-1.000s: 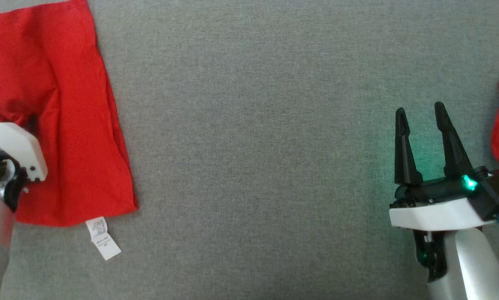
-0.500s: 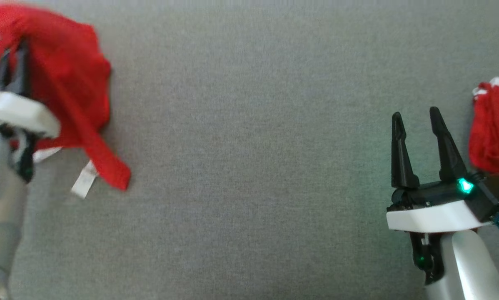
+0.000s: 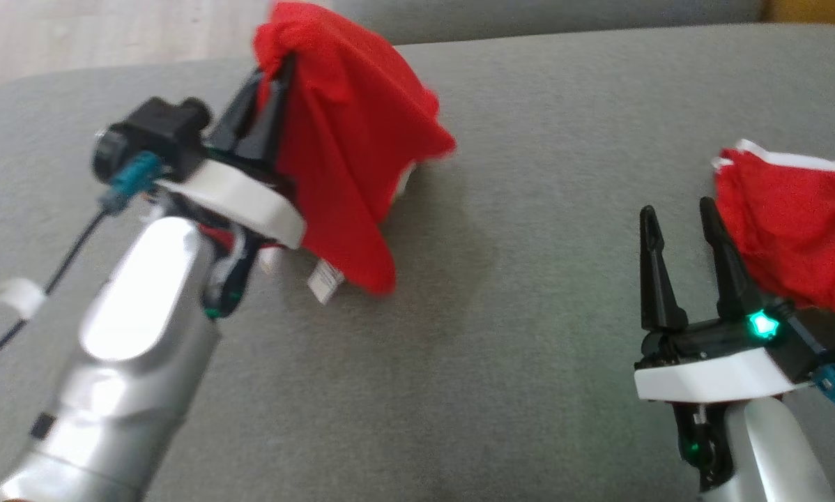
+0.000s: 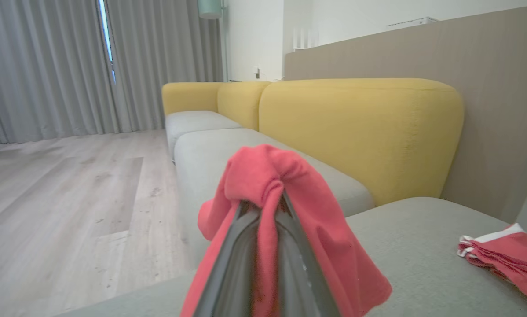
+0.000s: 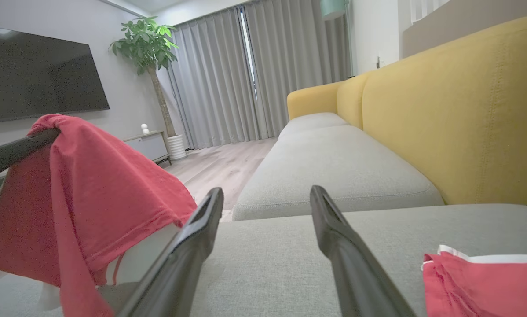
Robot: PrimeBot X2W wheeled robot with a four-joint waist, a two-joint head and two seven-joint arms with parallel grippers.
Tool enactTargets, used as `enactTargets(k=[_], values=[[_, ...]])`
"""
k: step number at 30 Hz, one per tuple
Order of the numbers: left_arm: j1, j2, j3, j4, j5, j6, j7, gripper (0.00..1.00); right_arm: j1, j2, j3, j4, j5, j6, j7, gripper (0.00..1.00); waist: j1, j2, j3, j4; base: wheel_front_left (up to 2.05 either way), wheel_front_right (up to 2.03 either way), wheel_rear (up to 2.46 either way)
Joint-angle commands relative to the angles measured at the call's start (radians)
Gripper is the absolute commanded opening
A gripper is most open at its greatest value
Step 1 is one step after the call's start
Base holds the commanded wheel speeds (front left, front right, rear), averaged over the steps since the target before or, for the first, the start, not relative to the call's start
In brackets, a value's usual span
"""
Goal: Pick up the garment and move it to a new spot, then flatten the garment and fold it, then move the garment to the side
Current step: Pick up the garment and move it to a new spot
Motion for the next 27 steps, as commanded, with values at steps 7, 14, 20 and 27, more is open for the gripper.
enactTargets(k=[7,14,20,27], values=[[-0.058,-0.067,0.001,-0.034,0.001,0.053,0.006,1.00,-0.051,-0.004,0.046,-0.046,0.025,-0.001,-0.011,1.00,0.0002,0.0000,0.058,-0.102,0.00,0.00,0.00],[-0.082,-0.029,0.032,0.043,0.031,0.072,-0.104,1.00,-0.055,-0.004,0.041,-0.046,0.031,-0.001,-0.011,1.00,0.0002,0.0000,0.058,-0.098,0.00,0.00,0.00],[0.001,0.033,0.094,0.028,0.008,0.068,-0.166,1.00,-0.037,-0.004,0.020,-0.039,0.016,-0.001,-0.011,1.00,0.0002,0.0000,0.020,-0.033,0.00,0.00,0.00],[0.240,0.096,0.133,-0.096,0.032,0.087,-0.184,1.00,0.010,-0.004,0.006,-0.012,-0.032,-0.001,-0.011,1.00,0.0002,0.0000,-0.048,0.075,0.00,0.00,0.00]])
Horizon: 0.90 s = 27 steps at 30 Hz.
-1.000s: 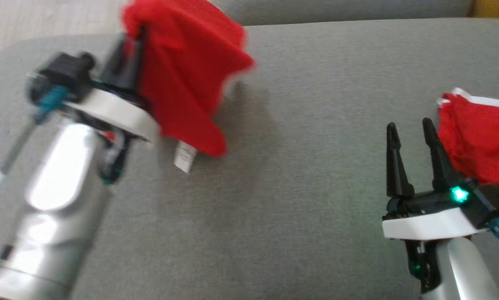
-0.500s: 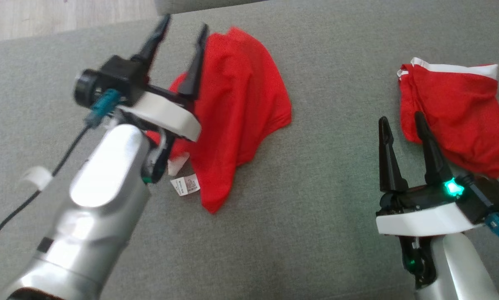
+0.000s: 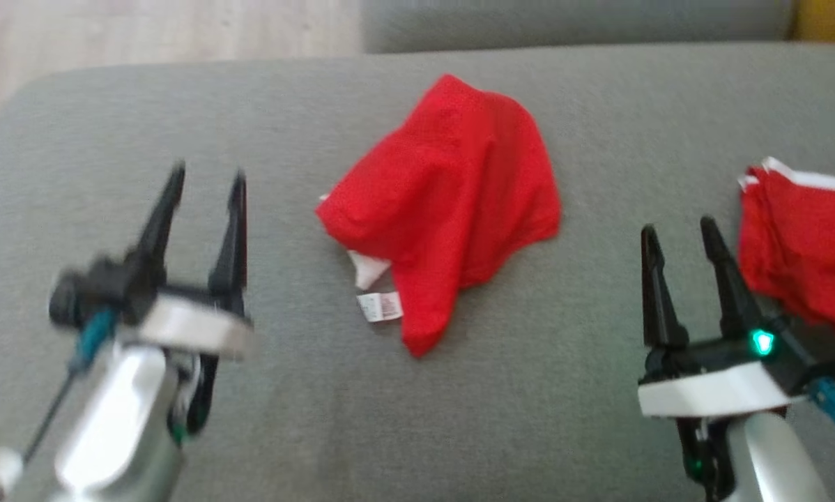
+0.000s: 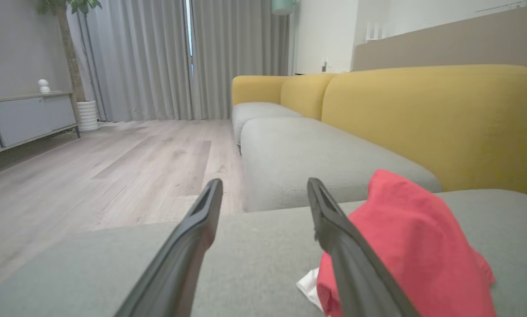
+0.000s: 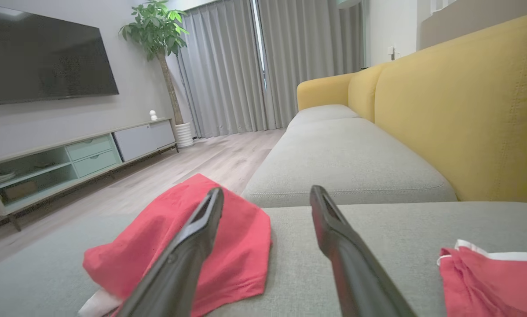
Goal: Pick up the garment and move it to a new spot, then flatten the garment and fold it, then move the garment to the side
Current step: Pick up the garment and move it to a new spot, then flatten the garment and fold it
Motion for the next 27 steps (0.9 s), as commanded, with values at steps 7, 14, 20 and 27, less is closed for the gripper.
enactTargets(k=[7,14,20,27], values=[[0.248,-0.013,0.105,-0.187,0.032,0.074,-0.011,1.00,0.032,-0.004,0.028,0.004,-0.020,-0.001,-0.011,1.00,0.0000,0.0000,-0.083,0.078,0.00,0.00,0.00],[0.350,-0.094,0.173,-0.252,0.073,0.081,-0.011,1.00,0.041,-0.004,0.035,0.010,-0.022,-0.001,-0.011,1.00,0.0000,0.0000,-0.088,0.081,0.00,0.00,0.00],[0.336,-0.120,0.196,-0.246,0.118,0.036,-0.011,1.00,0.008,-0.004,0.075,0.008,-0.059,-0.001,-0.011,1.00,0.0000,0.0000,-0.073,0.102,0.00,0.00,0.00],[0.319,-0.161,0.212,-0.223,0.137,-0.005,-0.011,1.00,-0.101,-0.004,0.270,0.133,-0.132,-0.001,0.084,1.00,0.0000,0.0000,-0.042,0.153,0.00,0.00,0.00]])
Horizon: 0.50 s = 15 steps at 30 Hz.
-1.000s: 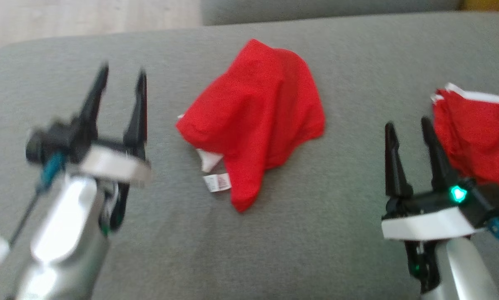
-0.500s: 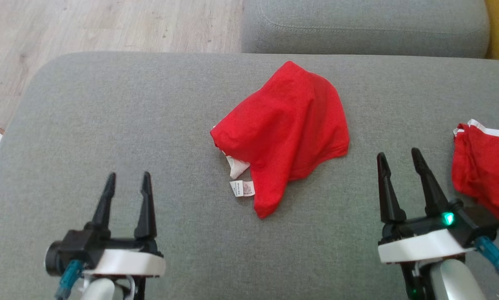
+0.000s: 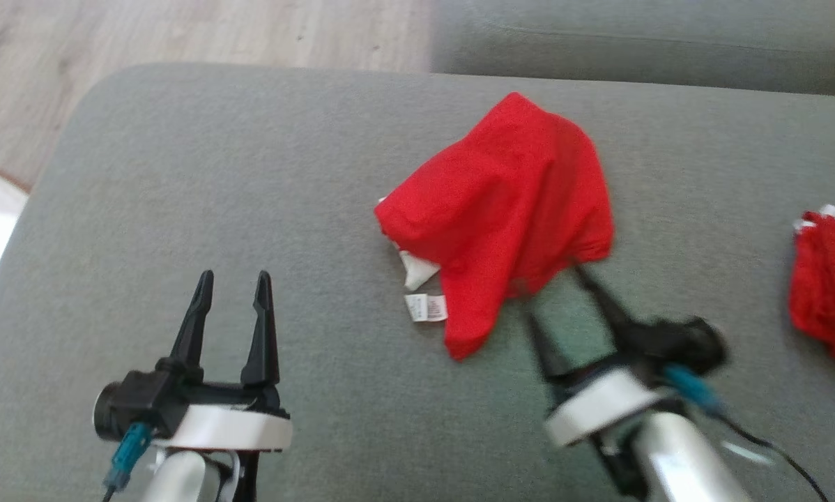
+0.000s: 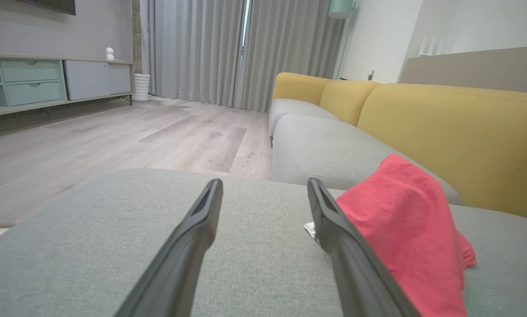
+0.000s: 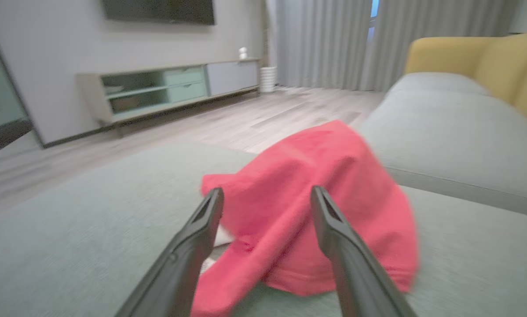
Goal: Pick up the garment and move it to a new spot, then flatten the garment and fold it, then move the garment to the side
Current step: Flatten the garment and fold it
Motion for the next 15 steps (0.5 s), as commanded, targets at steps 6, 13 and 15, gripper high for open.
enactTargets(k=[6,13,15], values=[[-0.068,-0.026,0.054,-0.008,0.025,-0.027,-0.010,1.00,-0.168,-0.025,0.192,0.136,-0.001,-0.001,0.100,1.00,-0.0001,0.0000,0.032,0.059,0.00,0.00,0.00],[-0.084,-0.063,0.064,0.019,0.039,-0.060,-0.010,1.00,-0.307,-0.047,0.299,0.408,-0.031,-0.001,0.242,1.00,-0.0001,0.0000,0.057,0.118,0.00,0.00,0.00],[-0.086,-0.071,0.069,0.024,0.043,-0.066,-0.010,1.00,-0.329,-0.048,0.325,0.467,-0.036,-0.001,0.263,1.00,-0.0001,0.0000,0.060,0.129,0.00,0.00,0.00]])
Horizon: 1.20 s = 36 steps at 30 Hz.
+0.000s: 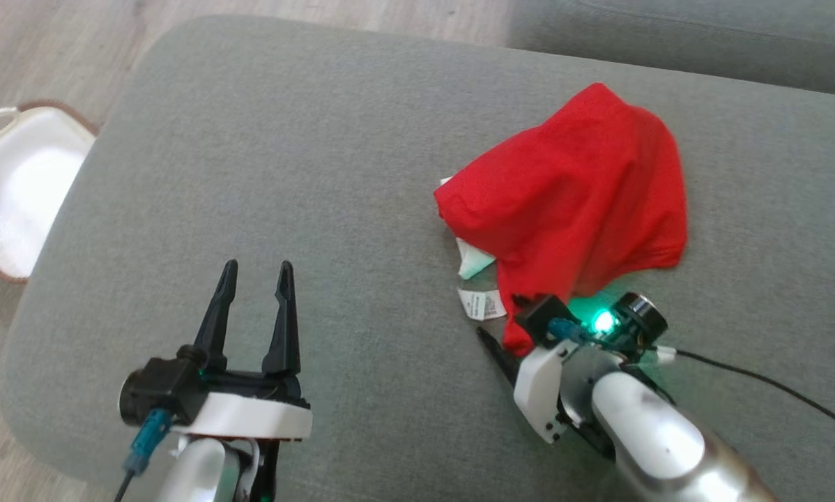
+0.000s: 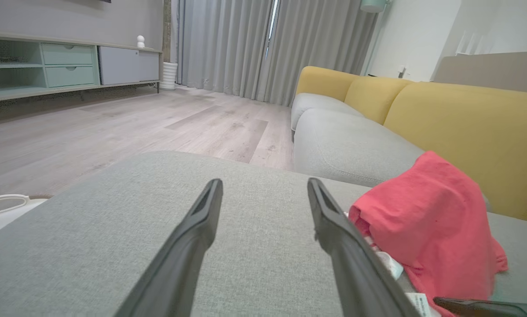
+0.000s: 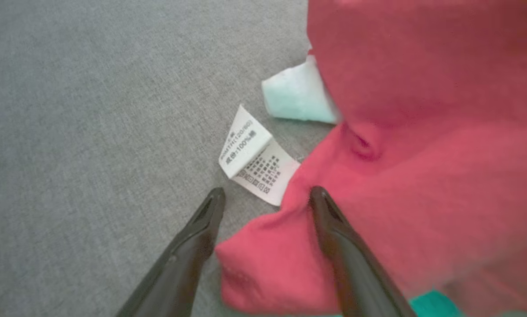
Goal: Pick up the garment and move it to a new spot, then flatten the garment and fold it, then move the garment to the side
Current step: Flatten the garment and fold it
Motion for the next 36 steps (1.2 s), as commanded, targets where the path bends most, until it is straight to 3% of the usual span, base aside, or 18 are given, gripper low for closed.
enactTargets(k=[1,3,4,5,14,25,30,36], values=[[-0.051,-0.001,0.047,-0.024,0.010,-0.006,-0.009,1.00,-0.032,0.013,0.028,0.008,-0.004,-0.001,0.011,1.00,-0.0001,0.0000,0.008,0.013,0.00,0.00,0.00],[-0.051,-0.007,0.053,-0.021,0.014,-0.010,-0.009,1.00,-0.045,0.017,0.050,0.052,0.009,-0.001,0.015,1.00,-0.0001,0.0000,0.008,0.017,0.00,0.00,0.00],[-0.049,-0.009,0.056,-0.020,0.016,-0.011,-0.009,1.00,-0.052,0.018,0.059,0.071,0.015,-0.001,0.016,0.90,-0.0001,0.0000,0.008,0.018,0.00,0.00,0.00],[-0.048,-0.011,0.059,-0.020,0.018,-0.013,-0.009,1.00,-0.059,0.019,0.067,0.086,0.021,-0.001,0.011,0.00,-0.0001,0.0000,0.007,0.018,0.00,0.00,0.00],[-0.021,-0.020,0.105,-0.018,0.032,-0.024,-0.009,1.00,-0.104,0.045,0.039,0.075,0.058,-0.001,-0.146,0.00,-0.0001,0.0000,-0.053,-0.043,0.00,0.00,0.00],[0.022,-0.026,0.122,-0.032,0.041,-0.027,-0.010,1.00,-0.182,0.046,-0.135,-0.137,0.018,-0.001,-0.241,0.00,-0.0001,0.0000,-0.151,-0.077,0.00,0.00,0.00],[0.034,-0.028,0.121,-0.034,0.031,-0.024,-0.010,1.00,-0.243,0.048,-0.097,-0.217,0.058,-0.001,-0.230,0.00,-0.0001,0.0000,-0.170,-0.061,0.00,0.00,0.00],[0.043,-0.029,0.118,-0.033,0.026,-0.021,-0.010,1.00,-0.391,0.055,-0.027,-0.266,0.211,-0.001,-0.266,0.00,-0.0001,0.0000,-0.190,-0.044,0.00,0.00,0.00]])
